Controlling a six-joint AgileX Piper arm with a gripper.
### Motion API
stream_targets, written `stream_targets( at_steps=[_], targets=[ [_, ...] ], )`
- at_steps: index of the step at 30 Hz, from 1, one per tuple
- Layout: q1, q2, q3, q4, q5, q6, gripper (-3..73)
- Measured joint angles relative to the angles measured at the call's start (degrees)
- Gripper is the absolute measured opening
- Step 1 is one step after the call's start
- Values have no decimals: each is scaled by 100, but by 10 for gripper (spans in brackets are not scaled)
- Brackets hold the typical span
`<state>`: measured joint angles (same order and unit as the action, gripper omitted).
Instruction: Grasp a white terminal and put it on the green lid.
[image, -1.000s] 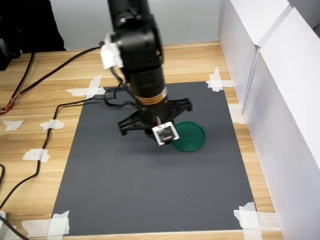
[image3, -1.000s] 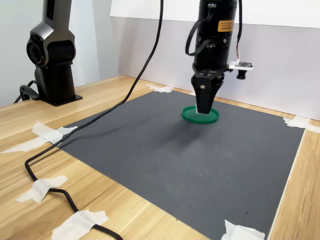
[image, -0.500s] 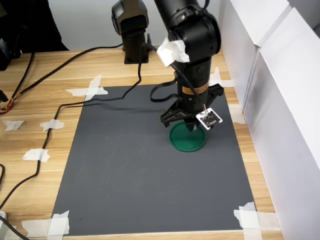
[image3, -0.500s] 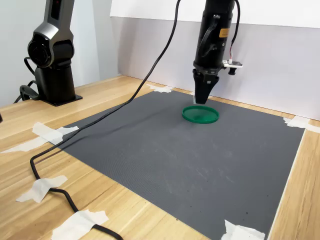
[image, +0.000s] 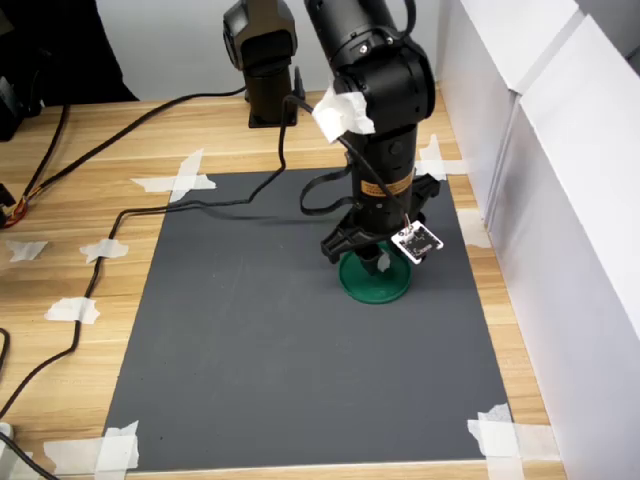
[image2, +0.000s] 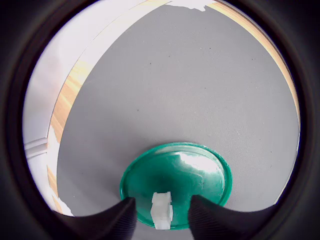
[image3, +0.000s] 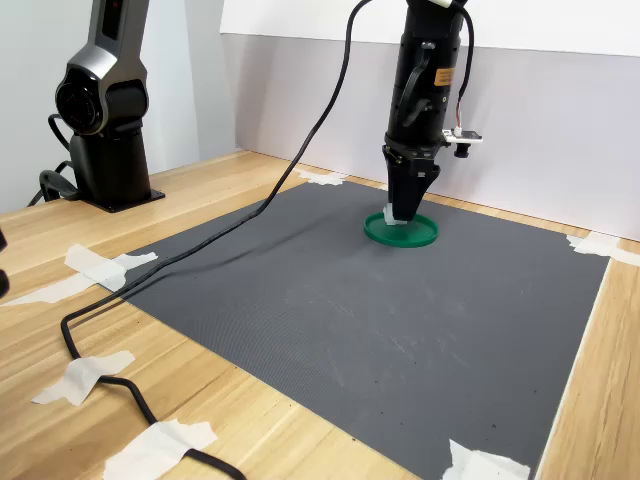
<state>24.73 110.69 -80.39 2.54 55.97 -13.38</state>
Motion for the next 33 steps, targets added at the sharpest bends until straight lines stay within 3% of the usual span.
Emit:
stream_targets(
  at_steps=[3, 7, 10, 14, 17, 24, 33],
  targets=[
    [-9, -60, 5, -36, 6, 45, 620],
    [-141, -507, 34, -36, -7, 149, 633],
    [-430, -950, 34, -36, -79, 236, 523],
    [-971, -1594, 44, -37, -177, 391, 204],
    [-1448, -2193, 208, -37, -415, 472, 40],
    [-2515, -3906, 1534, -150, -1809, 553, -14],
    [-3389, -6772, 4515, -198, -4264, 673, -16]
  ],
)
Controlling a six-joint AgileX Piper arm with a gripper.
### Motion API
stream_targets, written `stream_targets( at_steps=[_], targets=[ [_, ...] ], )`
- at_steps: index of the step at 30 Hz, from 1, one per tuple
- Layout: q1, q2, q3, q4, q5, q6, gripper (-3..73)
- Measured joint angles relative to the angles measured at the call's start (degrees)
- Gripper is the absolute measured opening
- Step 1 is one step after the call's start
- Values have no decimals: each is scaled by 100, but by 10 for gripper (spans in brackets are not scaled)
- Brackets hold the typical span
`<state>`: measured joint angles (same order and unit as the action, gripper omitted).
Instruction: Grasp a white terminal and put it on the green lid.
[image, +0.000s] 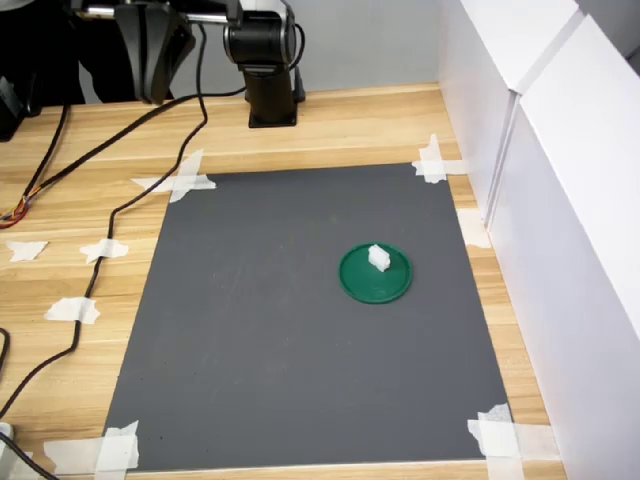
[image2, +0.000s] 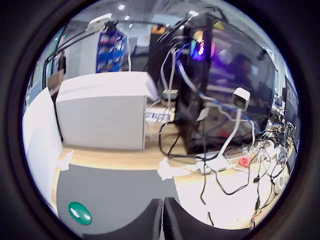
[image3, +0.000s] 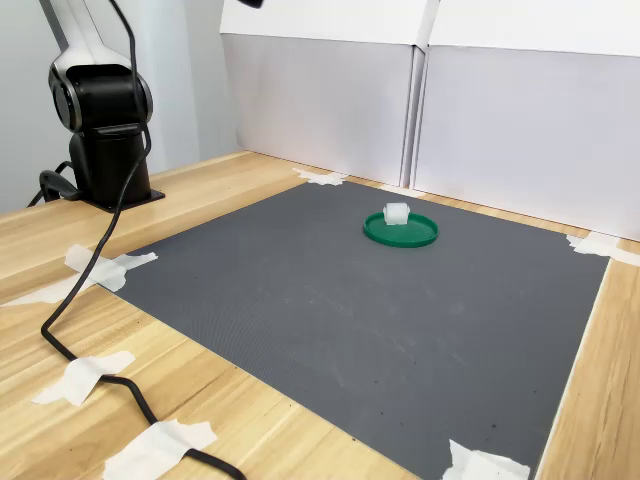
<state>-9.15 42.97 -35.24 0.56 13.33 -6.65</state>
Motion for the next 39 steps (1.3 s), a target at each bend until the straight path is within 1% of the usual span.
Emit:
stream_targets(
  at_steps=[3, 6, 10, 14, 20, 26, 31, 39],
  targets=[
    [-28, -838, 909, 35, -681, 74, -16],
    [-28, -1597, 1631, 50, -972, 80, -16],
    [-28, -2338, 2347, 62, -992, 84, -16],
    [-28, -2845, 2789, 90, -985, 84, -16],
    [-28, -3288, 3224, 96, -946, 128, -16],
    [-28, -3844, 3309, 96, -951, 274, -16],
    [-28, -3897, 3315, 96, -951, 426, -16],
    [-28, -3897, 3315, 53, -878, 467, -16]
  ],
)
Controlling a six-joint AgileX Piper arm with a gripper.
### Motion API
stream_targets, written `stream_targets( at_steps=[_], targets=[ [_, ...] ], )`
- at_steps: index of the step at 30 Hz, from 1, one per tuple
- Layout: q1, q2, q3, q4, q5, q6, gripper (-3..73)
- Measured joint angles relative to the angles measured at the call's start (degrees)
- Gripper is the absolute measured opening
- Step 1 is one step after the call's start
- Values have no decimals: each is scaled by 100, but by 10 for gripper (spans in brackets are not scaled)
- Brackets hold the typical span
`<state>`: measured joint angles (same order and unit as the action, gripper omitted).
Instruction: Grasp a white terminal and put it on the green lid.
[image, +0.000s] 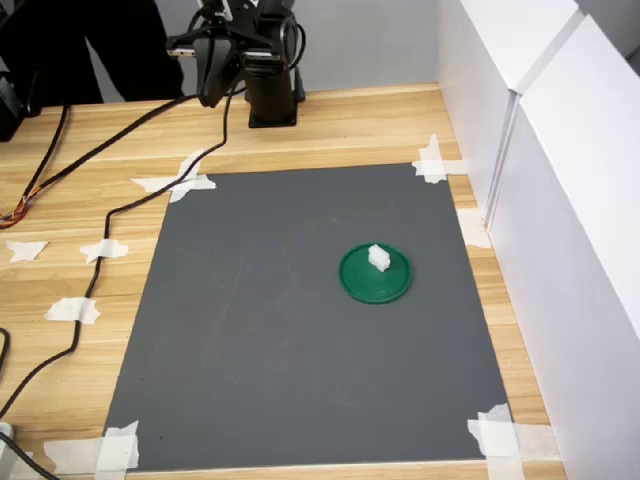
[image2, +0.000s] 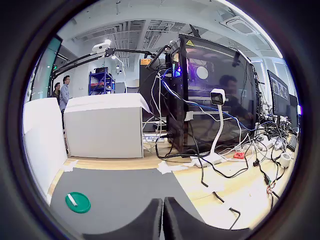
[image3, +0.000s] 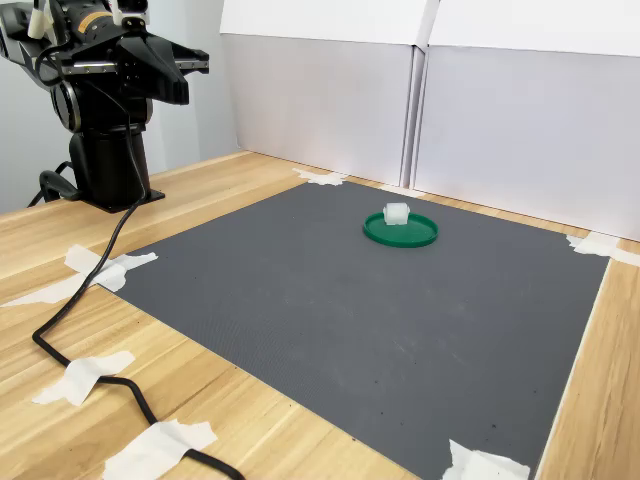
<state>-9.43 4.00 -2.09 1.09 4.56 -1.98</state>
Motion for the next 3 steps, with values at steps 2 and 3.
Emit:
stream_targets(
  at_steps=[2, 3],
  targets=[
    [0, 0, 0, 0, 5, 0, -16],
    [0, -5, 0, 0, 19, 0, -16]
  ],
)
